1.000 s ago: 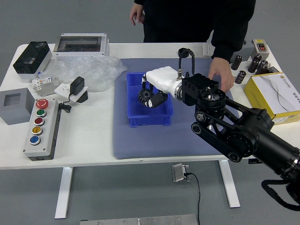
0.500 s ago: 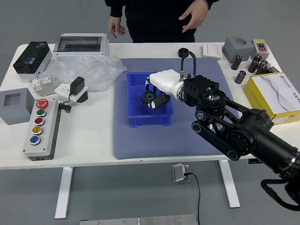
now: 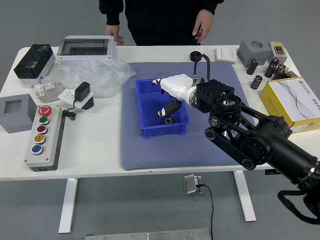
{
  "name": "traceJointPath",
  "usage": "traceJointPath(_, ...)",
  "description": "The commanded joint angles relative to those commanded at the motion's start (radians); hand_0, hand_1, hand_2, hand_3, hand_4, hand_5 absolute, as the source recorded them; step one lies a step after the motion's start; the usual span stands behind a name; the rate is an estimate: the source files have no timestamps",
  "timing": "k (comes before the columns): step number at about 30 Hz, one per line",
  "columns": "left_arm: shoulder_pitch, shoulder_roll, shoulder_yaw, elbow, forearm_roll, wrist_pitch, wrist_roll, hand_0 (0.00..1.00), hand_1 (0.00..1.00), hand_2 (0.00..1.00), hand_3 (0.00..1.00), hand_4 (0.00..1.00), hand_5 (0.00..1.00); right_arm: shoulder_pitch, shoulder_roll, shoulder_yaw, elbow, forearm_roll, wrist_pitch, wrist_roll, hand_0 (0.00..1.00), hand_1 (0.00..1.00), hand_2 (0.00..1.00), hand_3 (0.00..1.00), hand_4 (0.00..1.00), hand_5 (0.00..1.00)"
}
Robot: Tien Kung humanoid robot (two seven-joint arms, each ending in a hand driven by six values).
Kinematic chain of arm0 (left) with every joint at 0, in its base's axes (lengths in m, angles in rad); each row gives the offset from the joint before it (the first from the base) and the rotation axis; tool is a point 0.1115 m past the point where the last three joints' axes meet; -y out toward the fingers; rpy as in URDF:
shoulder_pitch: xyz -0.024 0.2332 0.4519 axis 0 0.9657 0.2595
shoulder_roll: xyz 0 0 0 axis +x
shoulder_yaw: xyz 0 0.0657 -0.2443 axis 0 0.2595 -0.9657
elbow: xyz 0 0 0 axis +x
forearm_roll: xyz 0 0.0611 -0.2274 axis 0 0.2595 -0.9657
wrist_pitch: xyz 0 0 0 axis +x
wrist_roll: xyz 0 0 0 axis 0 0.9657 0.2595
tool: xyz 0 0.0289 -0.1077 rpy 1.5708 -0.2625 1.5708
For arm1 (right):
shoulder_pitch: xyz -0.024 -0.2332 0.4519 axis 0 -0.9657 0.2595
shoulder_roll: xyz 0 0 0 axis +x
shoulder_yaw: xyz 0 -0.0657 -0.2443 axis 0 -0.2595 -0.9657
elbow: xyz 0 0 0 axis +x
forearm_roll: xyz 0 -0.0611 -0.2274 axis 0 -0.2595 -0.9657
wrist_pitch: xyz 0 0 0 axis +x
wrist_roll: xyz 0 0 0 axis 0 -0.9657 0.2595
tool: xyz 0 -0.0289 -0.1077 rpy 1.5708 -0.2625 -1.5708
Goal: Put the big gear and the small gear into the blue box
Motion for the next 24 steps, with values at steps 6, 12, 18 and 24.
traceJointPath(6, 0.000, 0.000, -0.010, 0.000, 0.006, 0.000, 0.001, 0.829, 0.839, 0.840, 0.836, 0.497, 0.054, 0.002, -0.031, 0.036, 0.029, -0.005, -0.003, -0.005, 0.577, 0.565, 0.739, 0.902, 0.938, 0.418)
traceJointPath(12, -0.002, 0.001, -0.020, 0.000, 0.008, 0.001, 0.000, 0.829, 0.839, 0.840, 0.837, 0.512, 0.079, -0.010, -0.127, 0.082, 0.059, -0.010, -0.002, -0.001, 0.569, 0.558, 0.702, 0.833, 0.921, 0.415)
traceJointPath(18, -0.006, 0.000, -0.026, 0.000, 0.010, 0.002, -0.001, 0.829, 0.838, 0.840, 0.837, 0.512, 0.081, -0.030, -0.208, 0.106, 0.010, -0.017, -0.022, 0.033, 0.567, 0.553, 0.671, 0.768, 0.871, 0.364)
traceJointPath(24, -0.010, -0.001, -0.028, 0.000, 0.012, 0.002, -0.001, 0.829, 0.838, 0.840, 0.838, 0.512, 0.083, -0.026, -0.235, 0.098, -0.097, -0.003, -0.052, 0.092, 0.569, 0.553, 0.660, 0.702, 0.804, 0.293)
